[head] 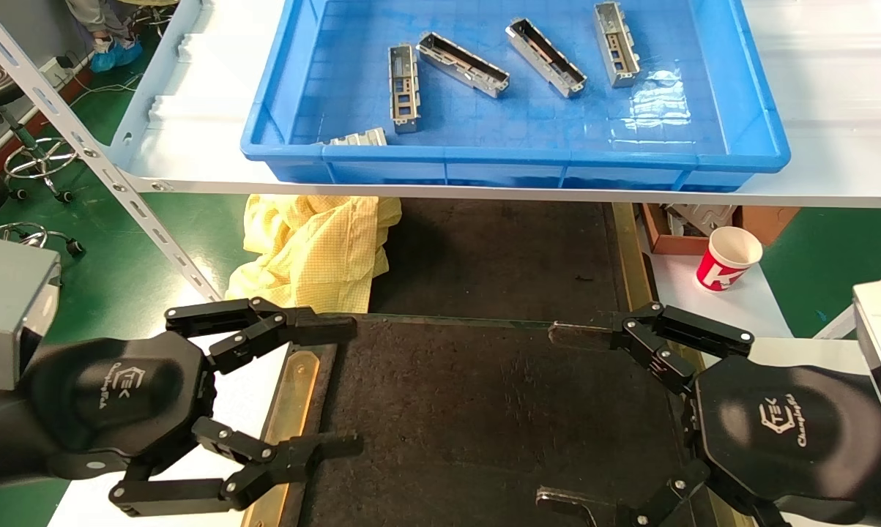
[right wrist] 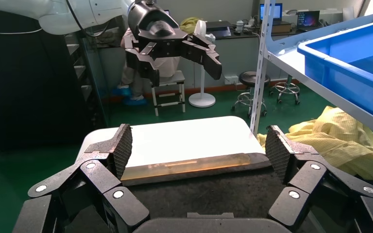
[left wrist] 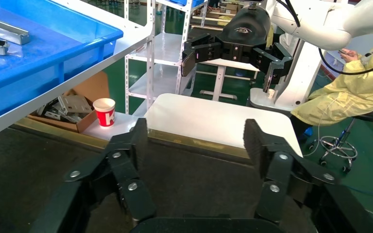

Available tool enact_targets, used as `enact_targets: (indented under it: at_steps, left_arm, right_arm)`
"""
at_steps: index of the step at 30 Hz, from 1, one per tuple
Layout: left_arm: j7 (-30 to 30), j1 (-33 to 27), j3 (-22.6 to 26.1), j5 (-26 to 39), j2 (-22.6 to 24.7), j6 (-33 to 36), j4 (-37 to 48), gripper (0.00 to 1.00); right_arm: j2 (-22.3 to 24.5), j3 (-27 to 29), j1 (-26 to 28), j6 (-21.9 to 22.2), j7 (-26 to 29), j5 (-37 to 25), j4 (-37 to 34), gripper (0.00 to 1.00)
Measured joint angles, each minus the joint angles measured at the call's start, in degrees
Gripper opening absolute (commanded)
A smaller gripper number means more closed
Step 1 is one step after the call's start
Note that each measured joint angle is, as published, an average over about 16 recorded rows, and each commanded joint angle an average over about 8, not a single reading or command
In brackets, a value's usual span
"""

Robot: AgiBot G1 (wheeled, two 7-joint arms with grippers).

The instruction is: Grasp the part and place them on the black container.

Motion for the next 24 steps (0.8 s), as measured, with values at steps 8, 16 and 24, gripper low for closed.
enact_targets:
  at_steps: [8,16,24]
  left_arm:
    - [0.0,0.0,0.0,0.0,0.0,0.0,0.0,0.0]
    - [0.0,0.0,0.0,0.0,0.0,0.0,0.0,0.0]
    - [0.0,0.0,0.0,0.0,0.0,0.0,0.0,0.0]
  right_arm:
    - [0.0,0.0,0.0,0.0,0.0,0.0,0.0,1.0]
    - [0.0,0.0,0.0,0.0,0.0,0.0,0.0,1.0]
    - [0.0,-0.2,1.1,-0.2,0.4,-0.3,-0.3,1.0]
